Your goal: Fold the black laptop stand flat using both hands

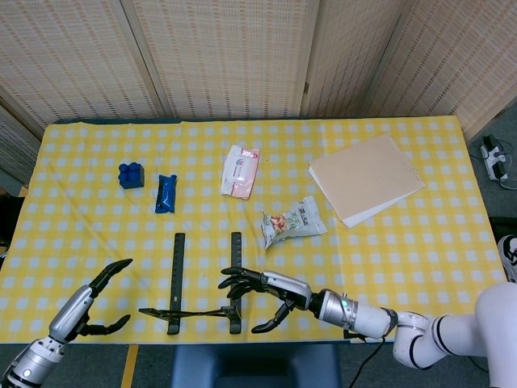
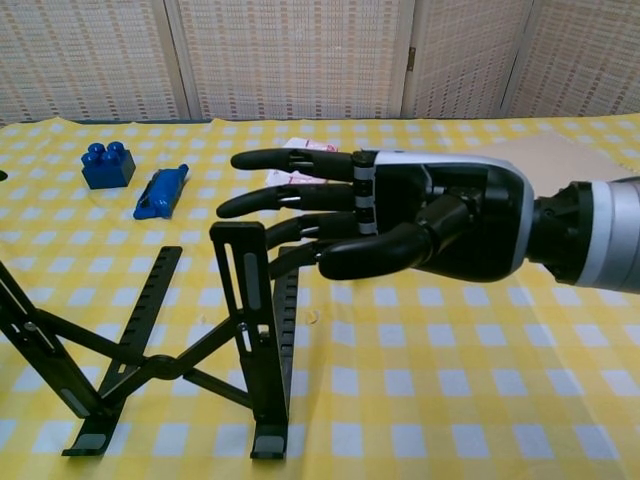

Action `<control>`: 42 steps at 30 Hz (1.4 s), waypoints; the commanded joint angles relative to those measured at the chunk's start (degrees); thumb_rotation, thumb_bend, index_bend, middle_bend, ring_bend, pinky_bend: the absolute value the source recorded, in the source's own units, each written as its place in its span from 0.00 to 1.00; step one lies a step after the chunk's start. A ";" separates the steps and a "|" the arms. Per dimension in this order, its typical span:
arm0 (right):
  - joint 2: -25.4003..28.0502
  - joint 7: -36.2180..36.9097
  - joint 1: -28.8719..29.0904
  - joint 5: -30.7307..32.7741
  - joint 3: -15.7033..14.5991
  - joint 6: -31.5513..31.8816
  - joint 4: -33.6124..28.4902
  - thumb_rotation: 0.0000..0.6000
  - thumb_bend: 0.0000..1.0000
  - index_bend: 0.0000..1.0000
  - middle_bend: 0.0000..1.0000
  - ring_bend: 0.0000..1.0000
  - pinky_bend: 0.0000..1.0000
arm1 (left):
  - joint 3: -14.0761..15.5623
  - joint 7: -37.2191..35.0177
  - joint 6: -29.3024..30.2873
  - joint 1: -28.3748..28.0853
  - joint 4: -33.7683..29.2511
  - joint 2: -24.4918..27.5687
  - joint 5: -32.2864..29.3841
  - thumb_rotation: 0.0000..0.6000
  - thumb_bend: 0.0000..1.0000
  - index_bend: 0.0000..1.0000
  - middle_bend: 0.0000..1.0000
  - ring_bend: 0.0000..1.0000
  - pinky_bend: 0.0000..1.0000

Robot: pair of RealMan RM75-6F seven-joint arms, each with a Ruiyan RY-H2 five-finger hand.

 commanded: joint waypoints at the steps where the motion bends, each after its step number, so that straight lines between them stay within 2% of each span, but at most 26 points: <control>1: 0.18 -0.04 0.03 -0.05 0.04 -0.07 -0.21 1.00 0.21 0.08 0.17 0.20 0.20 | 0.66 -1.50 -0.81 0.86 1.69 -0.45 -0.60 1.00 0.34 0.00 0.09 0.04 0.15; 4: 0.36 -0.11 0.01 0.02 0.10 -0.24 -0.30 1.00 0.21 0.08 0.17 0.20 0.20 | 1.03 -0.70 -1.92 1.44 2.88 -1.41 -0.85 1.00 0.34 0.03 0.09 0.04 0.15; 9: 0.35 -0.22 0.00 0.36 0.36 -0.62 -0.22 1.00 0.21 0.08 0.17 0.20 0.20 | 2.16 1.21 -6.68 0.71 3.93 -4.18 -0.20 1.00 0.34 0.17 0.09 0.05 0.15; 17: 0.46 -1.00 -0.12 1.18 0.76 -1.53 -0.53 1.00 0.21 0.08 0.17 0.20 0.20 | 1.26 6.77 -11.71 -0.51 5.02 -10.36 -0.18 1.00 0.34 0.27 0.14 0.09 0.17; 22: 0.59 -1.20 -0.41 1.38 0.78 -1.72 -0.64 1.00 0.21 0.08 0.17 0.20 0.20 | -1.10 15.26 -11.51 1.33 6.78 -15.26 -3.01 1.00 0.34 0.30 0.20 0.15 0.21; 26: 0.49 -1.13 -0.43 1.20 0.83 -1.87 -0.66 1.00 0.21 0.08 0.17 0.20 0.20 | -2.77 20.28 -10.56 2.57 8.17 -18.48 -4.58 1.00 0.35 0.38 0.26 0.19 0.24; 36: 0.31 -0.78 -0.69 1.04 0.89 -1.87 -0.30 1.00 0.21 0.08 0.17 0.20 0.20 | -4.02 21.52 -10.53 3.35 8.09 -19.87 -6.81 1.00 0.35 0.49 0.32 0.25 0.26; 42: 0.01 -0.47 -0.69 0.98 0.96 -2.04 0.04 1.00 0.21 0.08 0.17 0.20 0.20 | -4.21 21.90 -9.69 4.17 7.99 -20.34 -7.22 1.00 0.35 0.52 0.34 0.26 0.27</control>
